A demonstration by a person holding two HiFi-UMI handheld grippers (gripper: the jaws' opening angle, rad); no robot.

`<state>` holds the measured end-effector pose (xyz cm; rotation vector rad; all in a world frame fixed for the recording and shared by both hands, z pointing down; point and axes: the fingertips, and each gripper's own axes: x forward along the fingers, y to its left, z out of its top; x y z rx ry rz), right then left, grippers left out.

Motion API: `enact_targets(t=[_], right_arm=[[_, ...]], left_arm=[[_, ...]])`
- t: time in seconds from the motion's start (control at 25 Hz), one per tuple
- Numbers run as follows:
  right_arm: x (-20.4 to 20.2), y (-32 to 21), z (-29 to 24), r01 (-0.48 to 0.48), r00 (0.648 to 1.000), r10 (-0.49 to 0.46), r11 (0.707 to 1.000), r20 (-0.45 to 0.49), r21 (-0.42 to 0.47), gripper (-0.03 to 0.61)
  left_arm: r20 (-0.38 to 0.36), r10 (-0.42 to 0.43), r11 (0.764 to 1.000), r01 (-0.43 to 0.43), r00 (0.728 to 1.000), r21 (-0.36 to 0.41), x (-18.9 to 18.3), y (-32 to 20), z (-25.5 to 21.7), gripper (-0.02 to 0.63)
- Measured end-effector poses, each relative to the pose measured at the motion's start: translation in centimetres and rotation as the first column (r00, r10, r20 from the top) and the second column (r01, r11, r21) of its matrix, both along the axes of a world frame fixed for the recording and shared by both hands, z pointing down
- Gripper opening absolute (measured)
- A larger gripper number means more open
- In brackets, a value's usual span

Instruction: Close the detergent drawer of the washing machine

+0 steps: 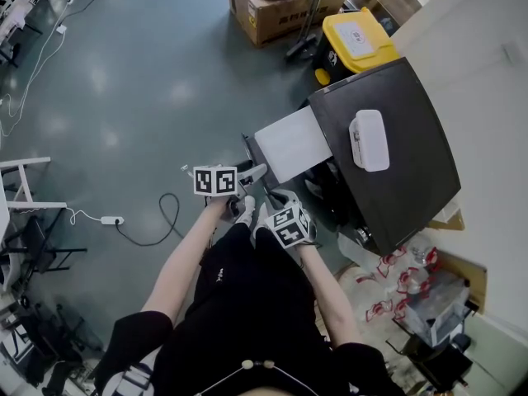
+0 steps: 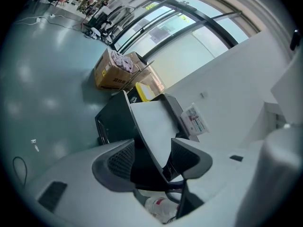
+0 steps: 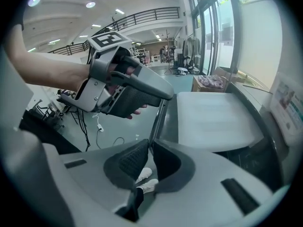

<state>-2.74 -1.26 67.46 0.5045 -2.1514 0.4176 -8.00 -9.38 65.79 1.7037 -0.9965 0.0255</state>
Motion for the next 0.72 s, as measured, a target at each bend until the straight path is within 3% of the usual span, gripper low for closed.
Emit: enact_targets(t=[0.4,0.72], right_arm=[[0.8,-0.4,-1.7,-0.066,0.997,0.065,0.998,0.034,0.025,0.037],[1.8,-1.3,-2.9,-0.115,0.992,0.114,0.993,0.051,0.029,0.035]], left_arm=[[-0.003,0.045,0.999,-0.045,0.999,0.03,0.8,-0.3,-1.4,0.23],[0.048,0.09,0.995,-0.092,0.995,0.04,1.7,-0.8,-1.9,0.23]])
